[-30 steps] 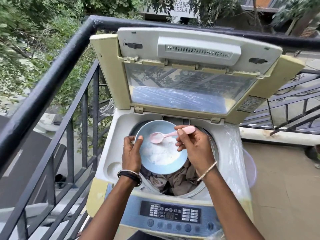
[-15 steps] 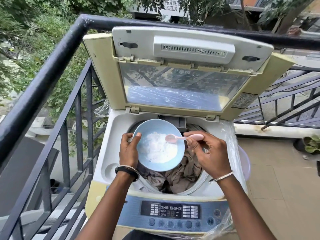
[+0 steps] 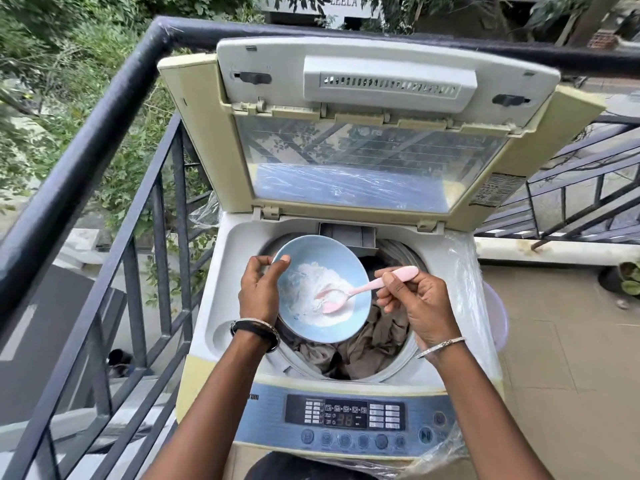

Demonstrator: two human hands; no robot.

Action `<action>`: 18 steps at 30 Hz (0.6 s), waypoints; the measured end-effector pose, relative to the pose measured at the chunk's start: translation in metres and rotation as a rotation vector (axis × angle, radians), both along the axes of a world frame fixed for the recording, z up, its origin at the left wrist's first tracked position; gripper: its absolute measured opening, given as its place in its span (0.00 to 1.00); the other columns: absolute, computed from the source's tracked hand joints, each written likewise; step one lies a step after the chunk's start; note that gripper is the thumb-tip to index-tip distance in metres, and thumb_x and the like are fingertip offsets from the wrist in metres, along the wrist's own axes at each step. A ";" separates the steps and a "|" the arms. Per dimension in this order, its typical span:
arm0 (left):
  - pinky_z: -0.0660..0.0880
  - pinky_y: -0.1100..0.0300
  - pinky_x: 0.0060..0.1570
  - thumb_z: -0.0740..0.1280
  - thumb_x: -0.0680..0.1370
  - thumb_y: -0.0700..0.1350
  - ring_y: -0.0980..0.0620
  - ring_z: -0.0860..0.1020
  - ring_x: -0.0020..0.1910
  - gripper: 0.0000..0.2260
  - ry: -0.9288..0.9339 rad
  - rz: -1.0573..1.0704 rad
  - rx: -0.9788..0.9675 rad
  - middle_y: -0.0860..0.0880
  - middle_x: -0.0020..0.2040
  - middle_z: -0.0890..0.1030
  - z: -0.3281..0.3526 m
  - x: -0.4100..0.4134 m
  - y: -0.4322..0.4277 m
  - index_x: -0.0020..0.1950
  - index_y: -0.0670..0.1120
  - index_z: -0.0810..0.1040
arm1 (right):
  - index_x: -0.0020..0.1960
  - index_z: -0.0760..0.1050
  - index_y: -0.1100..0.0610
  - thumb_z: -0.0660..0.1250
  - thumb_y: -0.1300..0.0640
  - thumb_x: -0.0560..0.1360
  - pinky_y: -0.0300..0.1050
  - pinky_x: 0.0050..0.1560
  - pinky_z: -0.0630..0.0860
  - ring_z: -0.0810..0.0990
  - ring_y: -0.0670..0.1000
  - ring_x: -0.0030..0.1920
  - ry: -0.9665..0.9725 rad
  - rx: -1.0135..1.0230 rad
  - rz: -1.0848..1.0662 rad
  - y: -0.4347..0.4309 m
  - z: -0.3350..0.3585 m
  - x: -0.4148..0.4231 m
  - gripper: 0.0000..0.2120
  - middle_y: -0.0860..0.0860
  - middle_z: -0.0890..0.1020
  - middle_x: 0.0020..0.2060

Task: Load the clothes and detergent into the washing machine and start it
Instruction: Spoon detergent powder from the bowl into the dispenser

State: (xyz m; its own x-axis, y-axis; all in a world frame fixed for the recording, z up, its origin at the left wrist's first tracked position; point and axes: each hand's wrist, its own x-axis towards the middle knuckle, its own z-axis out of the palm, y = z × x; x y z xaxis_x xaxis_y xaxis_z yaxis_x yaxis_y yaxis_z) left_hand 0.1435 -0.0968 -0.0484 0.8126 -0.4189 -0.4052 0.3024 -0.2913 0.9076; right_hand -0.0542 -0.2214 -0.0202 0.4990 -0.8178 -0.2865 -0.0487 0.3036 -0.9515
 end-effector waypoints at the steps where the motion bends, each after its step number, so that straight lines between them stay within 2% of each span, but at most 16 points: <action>1: 0.64 0.55 0.39 0.70 0.66 0.59 0.50 0.69 0.38 0.14 0.000 0.001 0.004 0.53 0.36 0.72 0.000 -0.001 -0.001 0.40 0.51 0.72 | 0.51 0.80 0.69 0.68 0.64 0.76 0.38 0.28 0.75 0.76 0.52 0.29 -0.003 0.051 -0.007 0.000 -0.002 -0.001 0.08 0.60 0.81 0.31; 6: 0.64 0.56 0.39 0.71 0.72 0.53 0.53 0.69 0.37 0.12 0.005 -0.001 0.014 0.54 0.34 0.71 0.004 -0.011 -0.003 0.39 0.49 0.71 | 0.48 0.81 0.65 0.67 0.63 0.76 0.36 0.28 0.74 0.77 0.49 0.28 -0.022 0.249 -0.009 0.004 -0.007 -0.003 0.06 0.57 0.79 0.30; 11: 0.65 0.56 0.39 0.71 0.73 0.51 0.52 0.69 0.37 0.11 0.037 0.021 0.029 0.53 0.35 0.71 -0.002 -0.011 -0.006 0.39 0.49 0.71 | 0.51 0.80 0.67 0.66 0.63 0.76 0.35 0.28 0.73 0.77 0.48 0.29 -0.072 0.387 -0.075 0.002 -0.009 -0.007 0.08 0.56 0.79 0.31; 16: 0.64 0.56 0.38 0.71 0.73 0.51 0.51 0.69 0.37 0.11 0.117 0.074 0.009 0.51 0.36 0.72 -0.009 -0.011 -0.007 0.40 0.48 0.71 | 0.50 0.80 0.65 0.67 0.62 0.76 0.34 0.28 0.73 0.78 0.48 0.29 -0.096 0.370 -0.131 -0.012 -0.004 -0.010 0.07 0.55 0.80 0.31; 18: 0.68 0.56 0.40 0.72 0.72 0.53 0.50 0.71 0.38 0.13 0.159 0.087 0.006 0.49 0.38 0.74 -0.012 -0.012 -0.008 0.43 0.47 0.72 | 0.51 0.81 0.65 0.68 0.62 0.75 0.34 0.28 0.73 0.78 0.48 0.28 -0.108 0.349 -0.157 -0.019 -0.003 -0.010 0.07 0.55 0.80 0.31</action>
